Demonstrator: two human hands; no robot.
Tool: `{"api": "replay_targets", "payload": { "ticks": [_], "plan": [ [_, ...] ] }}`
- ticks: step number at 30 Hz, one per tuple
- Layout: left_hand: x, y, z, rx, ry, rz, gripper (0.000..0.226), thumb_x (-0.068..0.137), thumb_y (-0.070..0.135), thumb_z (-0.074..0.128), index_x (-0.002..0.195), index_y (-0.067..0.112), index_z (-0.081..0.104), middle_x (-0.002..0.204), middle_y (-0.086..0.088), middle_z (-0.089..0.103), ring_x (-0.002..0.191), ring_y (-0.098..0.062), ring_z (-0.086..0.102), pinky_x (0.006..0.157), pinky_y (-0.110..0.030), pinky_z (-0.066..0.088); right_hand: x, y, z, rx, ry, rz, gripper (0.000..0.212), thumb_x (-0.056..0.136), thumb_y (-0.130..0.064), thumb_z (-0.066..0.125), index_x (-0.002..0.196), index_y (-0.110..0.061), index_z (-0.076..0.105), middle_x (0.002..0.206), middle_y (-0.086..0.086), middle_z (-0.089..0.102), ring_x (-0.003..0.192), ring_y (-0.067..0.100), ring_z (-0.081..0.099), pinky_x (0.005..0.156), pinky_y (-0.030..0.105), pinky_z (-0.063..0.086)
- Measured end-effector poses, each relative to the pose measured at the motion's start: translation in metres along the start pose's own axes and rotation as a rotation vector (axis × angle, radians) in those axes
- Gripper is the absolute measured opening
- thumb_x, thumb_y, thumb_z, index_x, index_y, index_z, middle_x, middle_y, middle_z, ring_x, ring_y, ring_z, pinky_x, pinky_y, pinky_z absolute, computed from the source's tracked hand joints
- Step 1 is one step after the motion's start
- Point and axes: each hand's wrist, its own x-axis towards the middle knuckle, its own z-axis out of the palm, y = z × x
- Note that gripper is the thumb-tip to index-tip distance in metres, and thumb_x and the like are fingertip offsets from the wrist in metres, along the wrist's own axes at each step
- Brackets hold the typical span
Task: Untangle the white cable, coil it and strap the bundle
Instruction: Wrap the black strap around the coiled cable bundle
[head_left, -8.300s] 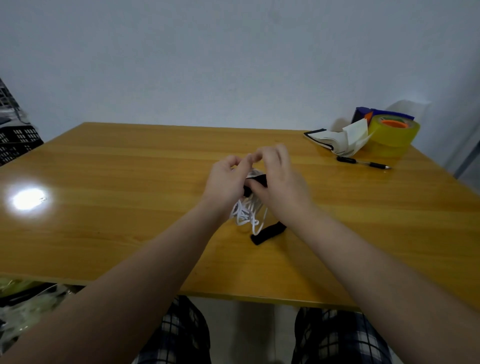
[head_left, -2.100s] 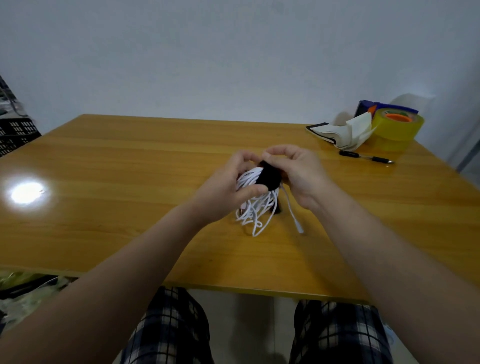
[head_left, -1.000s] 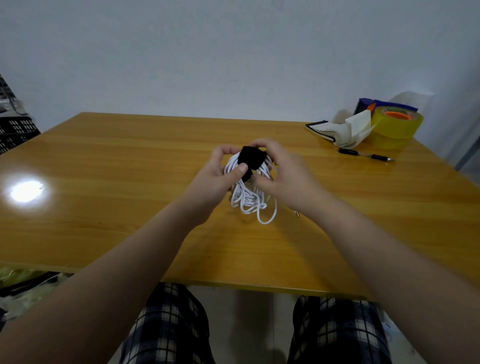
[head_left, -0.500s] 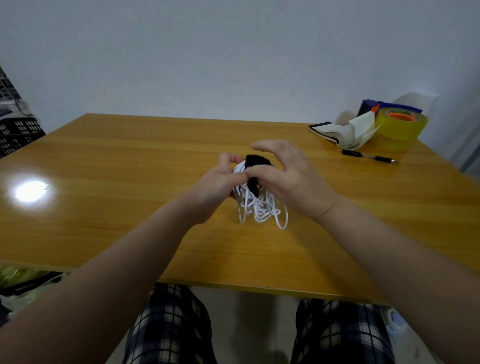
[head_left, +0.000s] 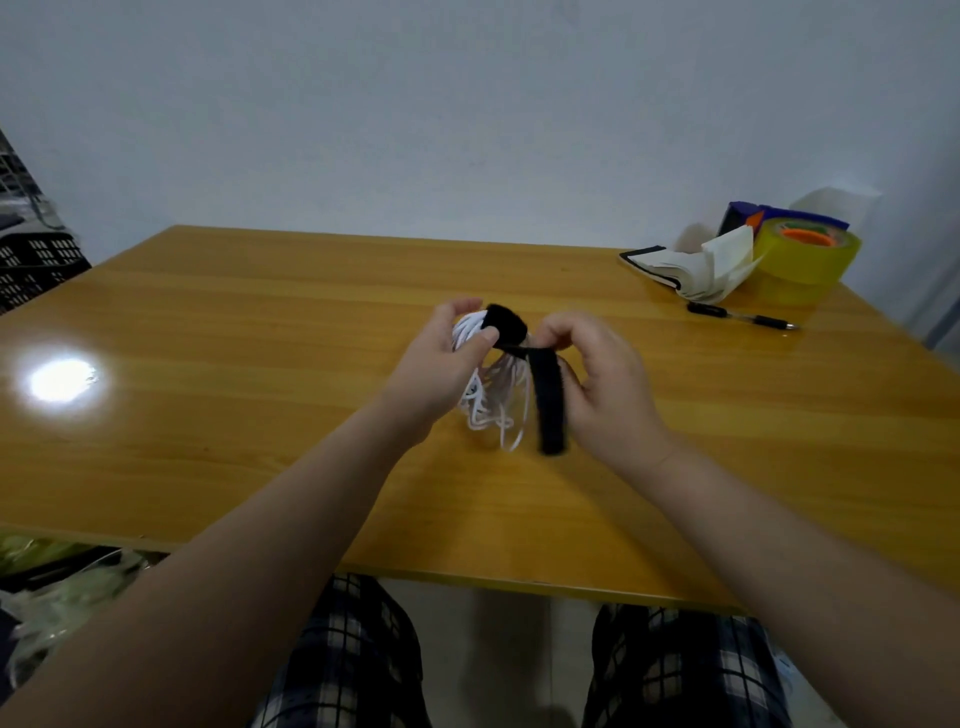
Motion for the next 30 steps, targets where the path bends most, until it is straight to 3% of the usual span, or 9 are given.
{"api": "replay_targets", "payload": {
  "ticks": [3,5,8,12,17,22,24,27,30],
  "plan": [
    [-0.001,-0.005,0.002,0.014,0.039,0.017,0.017,0.098,0.021,0.049,0.113,0.025,0.056,0.083,0.011,0.061,0.076,-0.004,0.058,0.063,-0.017,0.044,0.000,-0.009,-0.001,0.182,0.091,0.118,0.020,0.085,0.006,0.057,0.089,-0.013,0.052,0.082,-0.011,0.053,0.077,0.007,0.052,0.071,0.017,0.044],
    [-0.003,-0.005,0.001,0.036,-0.023,0.032,0.017,0.098,0.021,0.048,0.112,0.029,0.054,0.076,0.016,0.061,0.068,0.004,0.058,0.060,-0.012,0.044,0.009,-0.009,0.000,0.383,0.196,0.313,0.022,0.088,0.005,0.054,0.085,-0.016,0.050,0.077,-0.008,0.051,0.070,0.002,0.050,0.068,0.020,0.043],
    [-0.007,-0.002,0.002,0.071,-0.142,0.121,0.028,0.098,0.020,0.049,0.125,0.026,0.052,0.085,0.013,0.065,0.081,0.001,0.062,0.075,-0.020,0.048,0.026,-0.005,0.003,0.591,0.347,0.601,0.021,0.092,0.002,0.051,0.083,-0.018,0.050,0.072,-0.006,0.053,0.063,-0.002,0.051,0.067,0.018,0.046],
    [-0.012,0.007,0.004,-0.099,-0.163,0.176,0.028,0.097,0.011,0.049,0.124,0.017,0.053,0.104,-0.001,0.067,0.090,-0.008,0.066,0.079,-0.026,0.053,0.035,0.001,0.008,0.770,0.369,0.748,0.018,0.088,0.001,0.058,0.095,-0.012,0.047,0.049,-0.012,0.059,0.049,-0.002,0.055,0.053,0.014,0.045],
    [-0.012,0.004,0.000,-0.160,-0.136,0.169,0.026,0.095,0.007,0.052,0.120,0.012,0.054,0.093,0.002,0.066,0.081,-0.005,0.064,0.072,-0.022,0.051,0.039,-0.001,0.008,0.609,0.247,0.708,0.016,0.087,0.000,0.060,0.084,-0.016,0.054,0.050,-0.006,0.057,0.045,0.001,0.050,0.049,0.016,0.041],
    [-0.011,0.005,-0.001,-0.198,-0.054,0.146,0.020,0.095,0.010,0.053,0.115,0.010,0.054,0.086,-0.002,0.066,0.076,-0.009,0.065,0.066,-0.027,0.053,0.031,-0.009,0.010,0.498,0.038,0.647,0.024,0.095,-0.026,0.053,0.093,-0.009,0.070,0.090,0.012,0.071,0.081,0.014,0.064,0.074,0.030,0.052],
    [-0.008,0.003,-0.002,-0.143,-0.035,0.170,0.017,0.095,0.015,0.054,0.113,0.015,0.055,0.094,-0.006,0.065,0.082,-0.013,0.065,0.070,-0.031,0.054,0.029,-0.008,0.012,0.454,-0.054,0.591,0.022,0.091,-0.035,0.057,0.095,-0.017,0.069,0.094,0.007,0.072,0.088,0.016,0.067,0.082,0.036,0.053],
    [-0.005,-0.002,-0.003,0.000,0.004,0.204,0.017,0.092,0.024,0.057,0.104,0.036,0.056,0.117,-0.010,0.055,0.101,-0.020,0.062,0.082,-0.034,0.052,0.031,-0.008,0.015,0.241,-0.169,0.551,0.045,0.083,-0.053,0.052,0.103,-0.016,0.068,0.094,0.008,0.071,0.091,0.025,0.066,0.082,0.050,0.051],
    [-0.004,-0.004,-0.004,0.117,0.041,0.259,0.020,0.092,0.019,0.059,0.108,0.031,0.058,0.116,-0.002,0.048,0.105,-0.012,0.056,0.093,-0.028,0.047,0.034,-0.006,0.016,0.146,-0.244,0.535,0.047,0.090,-0.052,0.044,0.108,-0.015,0.067,0.103,0.012,0.064,0.102,0.026,0.058,0.092,0.047,0.046]
  ]
}}
